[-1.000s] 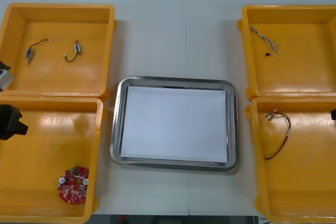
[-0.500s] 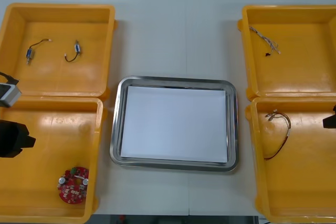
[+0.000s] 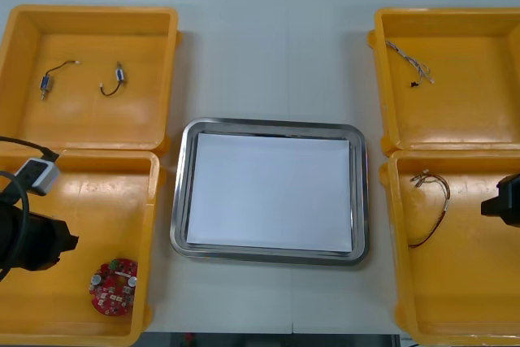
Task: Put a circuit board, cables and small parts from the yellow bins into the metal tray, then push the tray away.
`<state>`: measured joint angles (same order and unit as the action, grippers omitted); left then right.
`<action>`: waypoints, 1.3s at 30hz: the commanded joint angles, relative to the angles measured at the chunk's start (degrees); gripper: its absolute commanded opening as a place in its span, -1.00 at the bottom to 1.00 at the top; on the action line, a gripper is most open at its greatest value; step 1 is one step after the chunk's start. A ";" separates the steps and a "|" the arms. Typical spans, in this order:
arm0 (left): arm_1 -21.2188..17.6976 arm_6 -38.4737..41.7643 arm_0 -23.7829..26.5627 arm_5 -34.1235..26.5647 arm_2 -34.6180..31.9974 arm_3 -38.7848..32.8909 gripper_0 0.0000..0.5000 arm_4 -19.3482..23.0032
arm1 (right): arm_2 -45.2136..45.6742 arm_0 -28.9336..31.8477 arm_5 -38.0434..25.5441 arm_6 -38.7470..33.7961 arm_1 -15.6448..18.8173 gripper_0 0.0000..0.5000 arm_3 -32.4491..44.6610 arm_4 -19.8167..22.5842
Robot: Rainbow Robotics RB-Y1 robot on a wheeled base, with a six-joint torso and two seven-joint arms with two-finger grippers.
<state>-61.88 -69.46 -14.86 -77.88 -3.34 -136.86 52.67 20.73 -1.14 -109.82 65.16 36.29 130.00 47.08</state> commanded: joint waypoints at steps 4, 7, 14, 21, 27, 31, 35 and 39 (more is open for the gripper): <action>-2.90 0.12 -1.75 2.30 6.68 -1.83 1.00 -4.60 | -3.94 2.46 1.63 -8.12 -2.28 1.00 1.93 -2.69; -2.81 0.64 -1.75 2.65 9.23 -1.83 1.00 -7.67 | -4.38 2.55 1.63 -8.38 -3.24 1.00 1.84 -3.75; -2.81 1.96 -1.66 4.23 12.39 -1.48 1.00 -10.40 | -7.46 2.55 2.95 -8.73 -4.38 1.00 1.84 -9.02; -2.72 3.02 -0.70 6.60 15.82 -0.07 1.00 -12.68 | -13.26 2.55 4.70 -10.23 -5.62 1.00 1.49 -18.34; -2.63 3.28 -0.26 9.68 18.01 1.86 1.00 -14.18 | -13.35 2.55 5.32 -12.51 -7.20 1.00 0.87 -18.42; -2.55 3.46 -0.08 11.26 19.33 3.09 1.00 -15.14 | -13.52 2.55 7.69 -12.69 -7.81 1.00 -0.89 -18.34; -2.55 3.46 0.01 12.14 19.95 4.06 1.00 -15.23 | -13.79 2.55 9.98 -12.87 -8.43 1.00 -2.47 -18.51; -2.37 3.46 0.09 12.32 20.39 4.76 1.00 -15.49 | -13.87 2.55 11.30 -12.87 -8.43 1.00 -3.61 -18.60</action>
<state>-62.48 -69.42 -15.09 -66.26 16.06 -132.30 38.01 7.73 0.39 -99.54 54.14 28.60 126.55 29.03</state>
